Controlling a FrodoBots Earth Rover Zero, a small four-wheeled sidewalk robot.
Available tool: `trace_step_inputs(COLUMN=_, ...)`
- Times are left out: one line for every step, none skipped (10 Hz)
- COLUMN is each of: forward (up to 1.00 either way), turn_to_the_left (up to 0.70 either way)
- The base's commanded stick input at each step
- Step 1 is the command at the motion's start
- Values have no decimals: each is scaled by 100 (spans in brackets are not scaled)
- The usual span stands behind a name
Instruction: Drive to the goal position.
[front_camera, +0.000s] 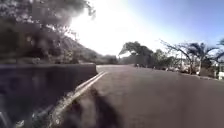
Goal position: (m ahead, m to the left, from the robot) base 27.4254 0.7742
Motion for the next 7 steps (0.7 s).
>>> trace_step_inputs(forward=100, turn_to_the_left=0)
trace_step_inputs(forward=100, turn_to_the_left=0)
trace_step_inputs(forward=100, turn_to_the_left=0)
trace_step_inputs(forward=100, turn_to_the_left=0)
trace_step_inputs(forward=100, turn_to_the_left=0)
trace_step_inputs(forward=100, turn_to_the_left=0)
trace_step_inputs(forward=100, turn_to_the_left=0)
